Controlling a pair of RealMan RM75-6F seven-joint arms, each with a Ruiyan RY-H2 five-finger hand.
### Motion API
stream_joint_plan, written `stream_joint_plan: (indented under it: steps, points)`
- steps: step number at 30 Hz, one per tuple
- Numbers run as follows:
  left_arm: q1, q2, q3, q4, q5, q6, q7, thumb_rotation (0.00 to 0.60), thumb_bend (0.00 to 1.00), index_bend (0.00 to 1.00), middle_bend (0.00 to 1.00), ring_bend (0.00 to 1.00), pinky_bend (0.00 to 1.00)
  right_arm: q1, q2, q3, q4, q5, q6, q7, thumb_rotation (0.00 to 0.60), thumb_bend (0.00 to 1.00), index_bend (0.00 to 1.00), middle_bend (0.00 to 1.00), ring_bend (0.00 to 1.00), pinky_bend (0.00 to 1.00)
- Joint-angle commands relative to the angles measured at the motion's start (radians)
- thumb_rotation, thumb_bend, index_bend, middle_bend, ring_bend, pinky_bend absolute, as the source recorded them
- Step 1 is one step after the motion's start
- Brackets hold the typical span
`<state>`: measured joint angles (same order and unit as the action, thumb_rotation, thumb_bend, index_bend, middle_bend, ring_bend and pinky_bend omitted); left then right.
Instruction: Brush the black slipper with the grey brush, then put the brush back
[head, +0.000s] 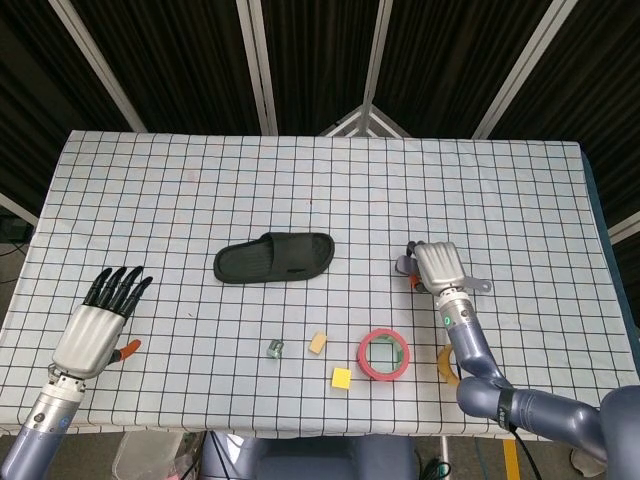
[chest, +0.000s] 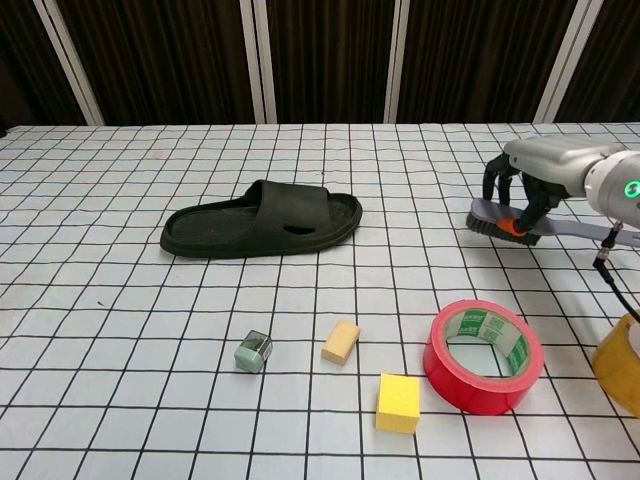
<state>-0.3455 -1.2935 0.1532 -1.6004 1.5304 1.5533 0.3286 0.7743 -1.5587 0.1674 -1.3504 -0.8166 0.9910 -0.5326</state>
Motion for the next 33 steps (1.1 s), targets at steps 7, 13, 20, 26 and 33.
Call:
stream_joint_plan:
  steps: [7,13,20,26,33]
  points:
    - [0.003,-0.014,-0.030,0.003,-0.012,-0.068,0.009,0.600,0.12,0.00,0.00,0.00,0.00,-0.014,-0.026,-0.039,0.052,-0.024,-0.037,-0.007,0.600,0.53,0.65,0.63,0.57,0.58]
    - [0.012,-0.008,-0.045,-0.002,-0.013,-0.082,0.004,0.600,0.12,0.00,0.00,0.00,0.00,-0.009,-0.014,-0.039,0.030,-0.004,-0.035,-0.053,0.600,0.53,0.32,0.45,0.45,0.51]
    - [0.030,-0.005,-0.050,-0.006,-0.007,-0.097,0.009,0.600,0.12,0.00,0.00,0.00,0.00,0.008,0.022,-0.047,-0.049,0.059,-0.042,-0.147,0.600,0.53,0.00,0.26,0.30,0.27]
    - [0.053,0.003,-0.049,-0.017,0.012,-0.094,0.014,0.600,0.11,0.00,0.00,0.00,0.00,0.019,0.067,-0.057,-0.167,0.105,-0.007,-0.220,0.600,0.54,0.00,0.16,0.19,0.19]
    - [0.095,0.011,-0.037,-0.011,0.060,-0.045,-0.012,0.600,0.10,0.00,0.00,0.00,0.00,0.004,0.125,-0.060,-0.298,0.057,0.066,-0.223,0.600,0.51,0.00,0.11,0.14,0.17]
